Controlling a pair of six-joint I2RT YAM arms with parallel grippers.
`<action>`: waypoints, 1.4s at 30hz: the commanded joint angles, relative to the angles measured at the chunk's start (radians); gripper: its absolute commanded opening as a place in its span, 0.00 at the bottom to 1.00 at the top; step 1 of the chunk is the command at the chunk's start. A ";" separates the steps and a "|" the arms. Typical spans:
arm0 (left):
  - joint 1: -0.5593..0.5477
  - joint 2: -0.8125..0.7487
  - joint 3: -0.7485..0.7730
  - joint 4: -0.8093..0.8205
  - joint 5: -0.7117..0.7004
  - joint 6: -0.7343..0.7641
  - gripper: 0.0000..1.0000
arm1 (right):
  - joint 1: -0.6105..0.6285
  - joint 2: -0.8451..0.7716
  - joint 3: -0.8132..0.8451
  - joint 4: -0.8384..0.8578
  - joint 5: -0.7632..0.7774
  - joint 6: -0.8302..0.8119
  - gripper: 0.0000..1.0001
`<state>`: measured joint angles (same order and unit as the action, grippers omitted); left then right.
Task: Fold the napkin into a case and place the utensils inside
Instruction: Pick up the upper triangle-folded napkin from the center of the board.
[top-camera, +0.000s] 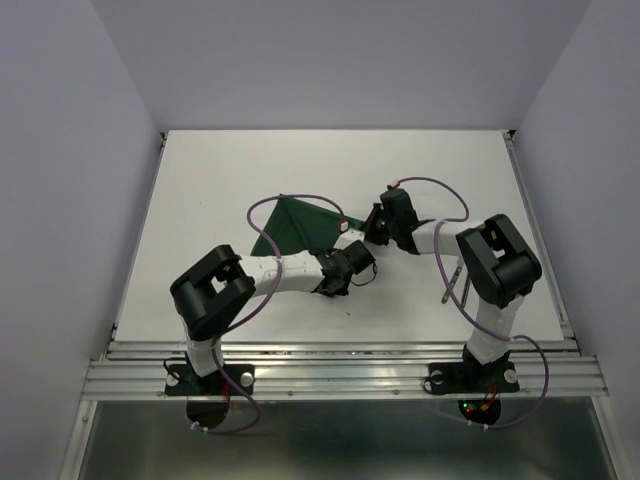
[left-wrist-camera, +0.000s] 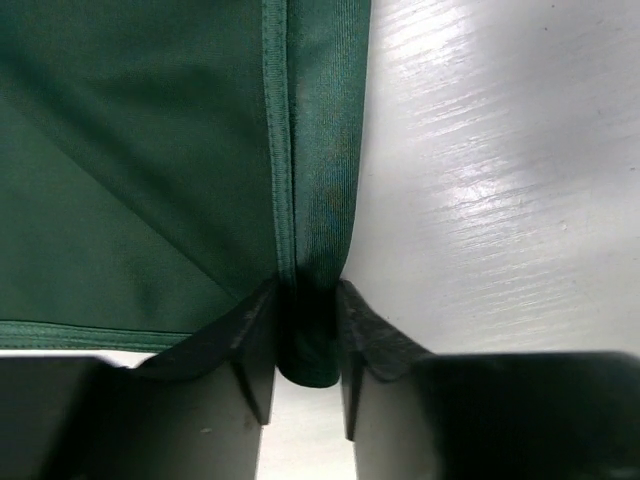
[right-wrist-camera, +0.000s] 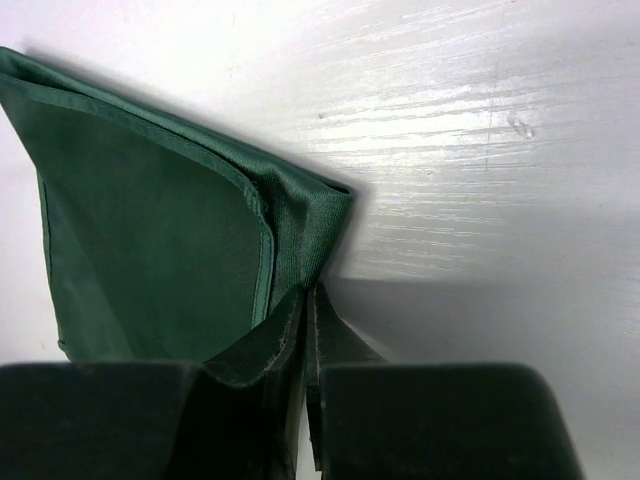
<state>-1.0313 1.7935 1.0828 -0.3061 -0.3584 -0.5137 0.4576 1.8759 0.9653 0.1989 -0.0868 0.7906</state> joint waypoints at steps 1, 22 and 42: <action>-0.004 0.020 0.017 -0.042 -0.065 0.001 0.35 | -0.007 -0.049 -0.030 0.004 0.016 -0.001 0.07; 0.014 -0.117 0.000 0.045 0.055 0.110 0.00 | -0.054 -0.198 -0.165 0.034 -0.082 0.038 0.67; 0.030 -0.126 -0.083 0.133 0.156 0.095 0.00 | -0.054 -0.063 -0.074 0.050 -0.108 0.046 0.62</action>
<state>-1.0058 1.6714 1.0286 -0.2134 -0.2298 -0.4088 0.4065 1.7699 0.8249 0.2890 -0.2546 0.8726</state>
